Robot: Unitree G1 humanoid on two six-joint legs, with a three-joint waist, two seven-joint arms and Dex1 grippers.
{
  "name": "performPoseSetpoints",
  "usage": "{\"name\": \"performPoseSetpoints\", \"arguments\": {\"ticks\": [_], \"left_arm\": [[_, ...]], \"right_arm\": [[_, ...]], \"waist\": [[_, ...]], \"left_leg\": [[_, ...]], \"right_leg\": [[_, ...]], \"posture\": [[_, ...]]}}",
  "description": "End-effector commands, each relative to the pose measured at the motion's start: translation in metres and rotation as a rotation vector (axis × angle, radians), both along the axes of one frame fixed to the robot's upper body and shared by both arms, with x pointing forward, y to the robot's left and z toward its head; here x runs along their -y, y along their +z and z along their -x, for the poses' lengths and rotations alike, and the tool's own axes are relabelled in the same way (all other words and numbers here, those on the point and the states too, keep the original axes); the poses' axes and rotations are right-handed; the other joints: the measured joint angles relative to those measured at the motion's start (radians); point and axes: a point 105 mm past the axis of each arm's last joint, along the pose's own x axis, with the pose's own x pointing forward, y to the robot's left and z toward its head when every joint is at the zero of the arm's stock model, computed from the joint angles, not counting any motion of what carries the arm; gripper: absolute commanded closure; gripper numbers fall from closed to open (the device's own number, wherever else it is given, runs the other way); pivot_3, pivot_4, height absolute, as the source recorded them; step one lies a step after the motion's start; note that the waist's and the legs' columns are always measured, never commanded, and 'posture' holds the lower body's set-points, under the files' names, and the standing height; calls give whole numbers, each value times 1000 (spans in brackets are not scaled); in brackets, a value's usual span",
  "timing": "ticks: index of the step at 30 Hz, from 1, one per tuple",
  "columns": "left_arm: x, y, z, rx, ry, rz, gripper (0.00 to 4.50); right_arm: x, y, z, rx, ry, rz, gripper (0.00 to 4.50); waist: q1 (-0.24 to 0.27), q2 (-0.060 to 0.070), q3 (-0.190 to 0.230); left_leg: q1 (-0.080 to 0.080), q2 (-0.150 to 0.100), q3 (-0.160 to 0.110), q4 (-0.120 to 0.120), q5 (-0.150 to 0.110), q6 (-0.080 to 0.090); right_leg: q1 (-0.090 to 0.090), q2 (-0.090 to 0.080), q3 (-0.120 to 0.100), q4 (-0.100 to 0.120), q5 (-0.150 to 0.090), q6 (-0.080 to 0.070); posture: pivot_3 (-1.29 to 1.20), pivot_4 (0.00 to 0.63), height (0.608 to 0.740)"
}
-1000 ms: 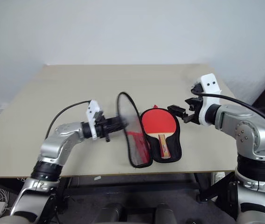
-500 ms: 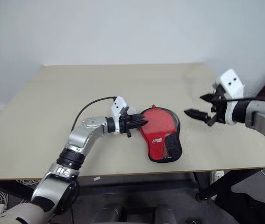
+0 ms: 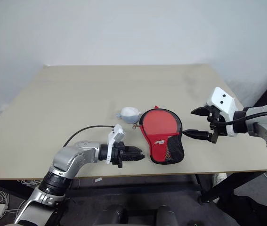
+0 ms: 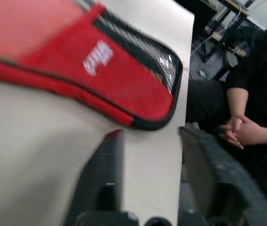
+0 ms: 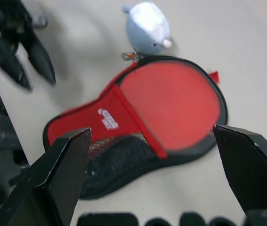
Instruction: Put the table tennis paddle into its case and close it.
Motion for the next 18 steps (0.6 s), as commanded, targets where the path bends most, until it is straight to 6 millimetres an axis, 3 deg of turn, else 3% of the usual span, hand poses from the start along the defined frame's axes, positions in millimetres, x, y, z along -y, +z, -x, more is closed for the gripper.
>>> {"name": "performPoseSetpoints", "arguments": {"ticks": [1,4,9,18], "left_arm": [[8,5,0,13,5,17,1170],[14,0,-3,-20,27,21,152],[22,-10,-13,-107,84,35,152],[41,-18,-11,-314,113,101,152]], "right_arm": [[-4,11,0,52,5,-2,0],[-5,10,1,49,3,-8,0],[-7,9,1,46,-8,-19,0],[-13,5,3,38,-20,-43,0]], "waist": [[0,0,0],[1,0,0],[5,0,0],[28,0,0]], "left_leg": [[0,0,0,0,0,0],[0,0,0,0,0,0],[0,0,0,0,0,0],[0,-1,0,4,0,1]], "right_leg": [[0,0,0,0,0,0],[0,0,0,0,0,0],[0,0,0,0,0,0],[2,0,-1,0,0,0]], "posture": [[0,0,740],[0,0,740],[0,0,740],[0,0,740]]}}
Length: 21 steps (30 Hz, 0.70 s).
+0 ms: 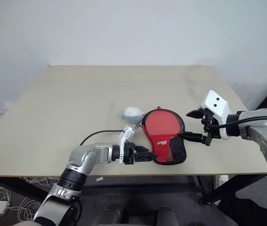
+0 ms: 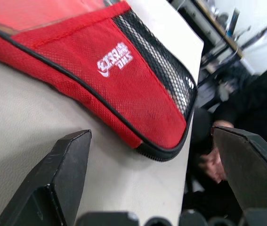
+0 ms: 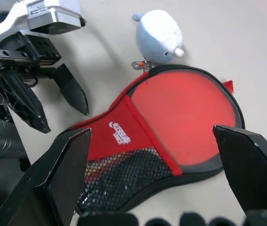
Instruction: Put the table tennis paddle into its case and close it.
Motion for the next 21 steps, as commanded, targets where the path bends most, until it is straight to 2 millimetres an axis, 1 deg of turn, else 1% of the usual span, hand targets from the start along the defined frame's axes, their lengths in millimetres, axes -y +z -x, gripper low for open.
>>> {"name": "performPoseSetpoints", "arguments": {"ticks": [1,4,10,13,17,21], "left_arm": [[9,-5,2,-81,2,-4,152],[18,-3,2,-135,6,15,152],[35,-5,0,-217,12,-14,152],[41,-1,-4,-234,17,-15,152],[41,2,-9,-233,33,-23,152],[35,0,-12,-230,48,-51,152]], "right_arm": [[-3,11,0,50,0,-16,0],[-5,10,0,47,-2,-23,0],[-11,8,0,45,-3,-41,0],[-12,7,-1,46,-7,-47,0],[-12,7,-1,46,-11,-51,0],[-12,8,-2,49,-16,-52,0]], "waist": [[5,0,0],[9,0,0],[9,0,0],[9,0,0],[9,0,0],[8,0,0]], "left_leg": [[0,0,0,1,0,0],[0,0,-1,3,-1,1],[0,-1,-1,4,-2,2],[0,-2,-1,4,-2,2],[0,-2,-1,4,-2,2],[0,-2,-1,4,-2,2]], "right_leg": [[0,0,0,0,0,0],[0,0,-1,0,0,0],[1,-1,-1,0,0,0],[1,-1,-2,0,0,1],[2,-1,-1,0,0,1],[2,-1,-1,0,0,1]], "posture": [[0,0,740],[0,0,740],[0,0,740],[0,0,740],[0,0,740],[0,0,740]]}}
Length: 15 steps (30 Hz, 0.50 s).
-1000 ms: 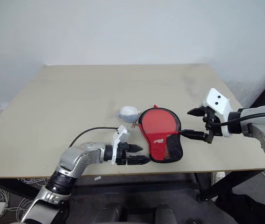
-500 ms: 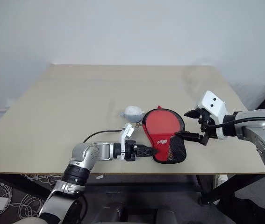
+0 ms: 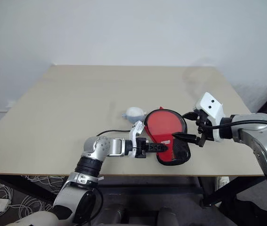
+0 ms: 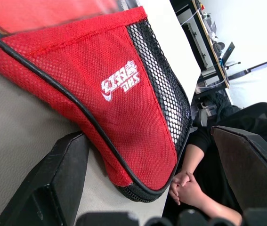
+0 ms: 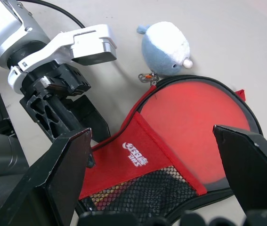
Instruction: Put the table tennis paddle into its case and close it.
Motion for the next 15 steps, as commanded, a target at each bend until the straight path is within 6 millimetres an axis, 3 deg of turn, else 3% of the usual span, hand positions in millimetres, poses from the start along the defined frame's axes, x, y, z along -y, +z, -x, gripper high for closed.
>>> {"name": "performPoseSetpoints", "arguments": {"ticks": [1,3,6,15], "left_arm": [[0,-5,1,-17,-10,-48,152],[-3,-8,2,-31,-8,-72,152],[-6,-13,3,-41,-10,-108,659],[-12,-21,11,-70,-43,-174,3795]], "right_arm": [[-3,13,-1,57,9,-1,0],[-3,13,-2,59,9,0,0],[-3,14,-3,62,9,1,0],[-8,20,-3,73,34,-6,0]], "waist": [[-1,0,0],[-2,0,0],[-2,0,0],[-2,0,0]], "left_leg": [[0,0,0,0,0,0],[0,0,0,0,0,0],[0,1,0,0,0,0],[0,1,1,-2,-1,-1]], "right_leg": [[0,0,0,0,0,0],[0,0,0,0,0,0],[0,0,0,0,0,0],[-1,1,0,0,0,0]], "posture": [[0,0,740],[0,0,740],[0,0,740],[0,0,740]]}}
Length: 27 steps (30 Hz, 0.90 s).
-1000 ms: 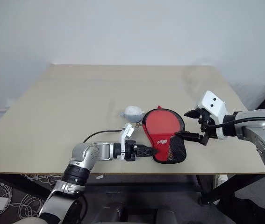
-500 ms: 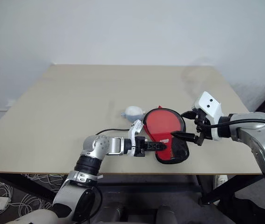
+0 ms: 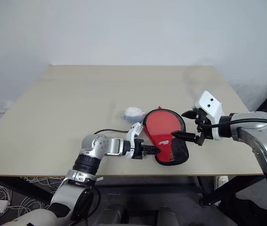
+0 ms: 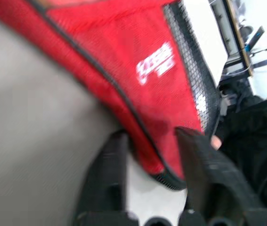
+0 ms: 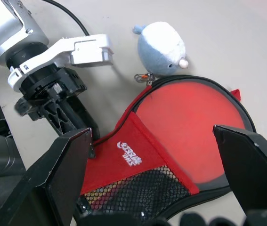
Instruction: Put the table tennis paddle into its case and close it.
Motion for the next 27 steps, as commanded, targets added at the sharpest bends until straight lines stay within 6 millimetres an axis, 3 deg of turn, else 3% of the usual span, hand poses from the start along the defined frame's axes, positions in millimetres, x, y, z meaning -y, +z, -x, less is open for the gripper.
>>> {"name": "performPoseSetpoints", "arguments": {"ticks": [1,2,9,14,17,27], "left_arm": [[0,-9,9,-37,-32,-48,4179],[0,-9,10,-36,-40,-56,4437],[4,-8,14,-48,-49,-44,4437],[3,11,28,-64,-93,3,4437],[-2,23,34,-63,-107,17,4437],[-36,31,53,11,-142,9,4437]], "right_arm": [[-6,15,0,58,26,-8,0],[-7,15,1,59,29,-9,0],[-10,17,3,57,41,-12,0],[-13,16,4,52,50,-16,0],[-15,14,5,48,55,-18,0],[-20,10,6,33,68,-31,0]], "waist": [[0,0,0],[1,0,0],[1,0,0],[0,0,0],[0,0,0],[-9,0,0]], "left_leg": [[0,0,0,0,0,0],[0,0,0,0,0,0],[0,0,0,0,0,0],[-1,0,0,0,0,0],[-2,0,-1,0,0,0],[-1,1,-1,0,0,-1]], "right_leg": [[0,0,0,0,0,0],[0,0,0,0,0,0],[0,0,0,0,0,0],[-1,0,0,0,0,0],[-2,0,0,0,0,0],[-3,0,1,1,0,0]], "posture": [[0,0,740],[0,0,740],[0,0,740],[0,0,740],[0,0,740],[0,0,740]]}}
